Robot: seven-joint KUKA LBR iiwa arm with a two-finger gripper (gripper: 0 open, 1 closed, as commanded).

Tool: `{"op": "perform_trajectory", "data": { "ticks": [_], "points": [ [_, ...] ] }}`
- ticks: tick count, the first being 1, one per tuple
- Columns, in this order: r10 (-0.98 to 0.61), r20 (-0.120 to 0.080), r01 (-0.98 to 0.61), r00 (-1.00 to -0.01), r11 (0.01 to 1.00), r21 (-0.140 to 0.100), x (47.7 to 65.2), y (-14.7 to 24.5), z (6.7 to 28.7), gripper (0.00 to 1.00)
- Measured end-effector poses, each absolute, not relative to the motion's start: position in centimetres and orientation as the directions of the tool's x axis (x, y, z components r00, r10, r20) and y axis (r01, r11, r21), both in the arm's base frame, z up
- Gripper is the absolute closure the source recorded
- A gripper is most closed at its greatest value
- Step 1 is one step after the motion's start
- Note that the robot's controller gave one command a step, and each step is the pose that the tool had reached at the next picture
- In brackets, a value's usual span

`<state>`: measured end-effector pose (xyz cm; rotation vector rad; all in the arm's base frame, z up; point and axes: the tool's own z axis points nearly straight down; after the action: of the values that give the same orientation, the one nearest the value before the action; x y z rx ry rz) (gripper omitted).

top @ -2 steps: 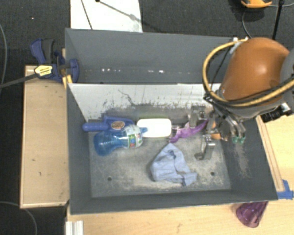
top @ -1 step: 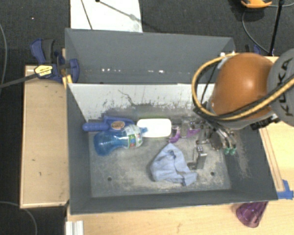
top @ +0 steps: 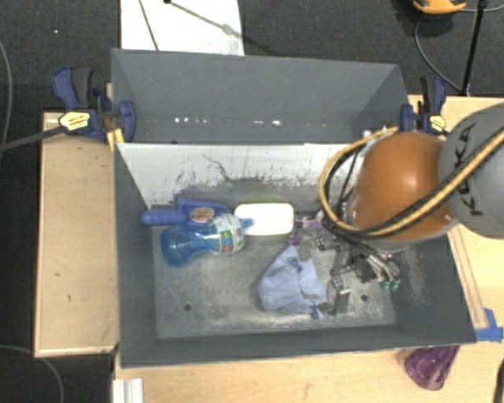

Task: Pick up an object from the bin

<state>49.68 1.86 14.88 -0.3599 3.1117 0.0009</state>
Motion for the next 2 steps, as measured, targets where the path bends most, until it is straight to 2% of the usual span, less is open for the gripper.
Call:
{"op": "perform_trajectory", "data": {
  "ticks": [1, 2],
  "points": [
    [-0.380, -0.006, -0.380, -0.925, 0.925, -0.002, 49.0, 0.6, 11.0, 0.00],
    [-0.454, -0.008, -0.454, -0.891, 0.891, -0.003, 49.8, 1.7, 9.1, 0.00]
  ]
}}
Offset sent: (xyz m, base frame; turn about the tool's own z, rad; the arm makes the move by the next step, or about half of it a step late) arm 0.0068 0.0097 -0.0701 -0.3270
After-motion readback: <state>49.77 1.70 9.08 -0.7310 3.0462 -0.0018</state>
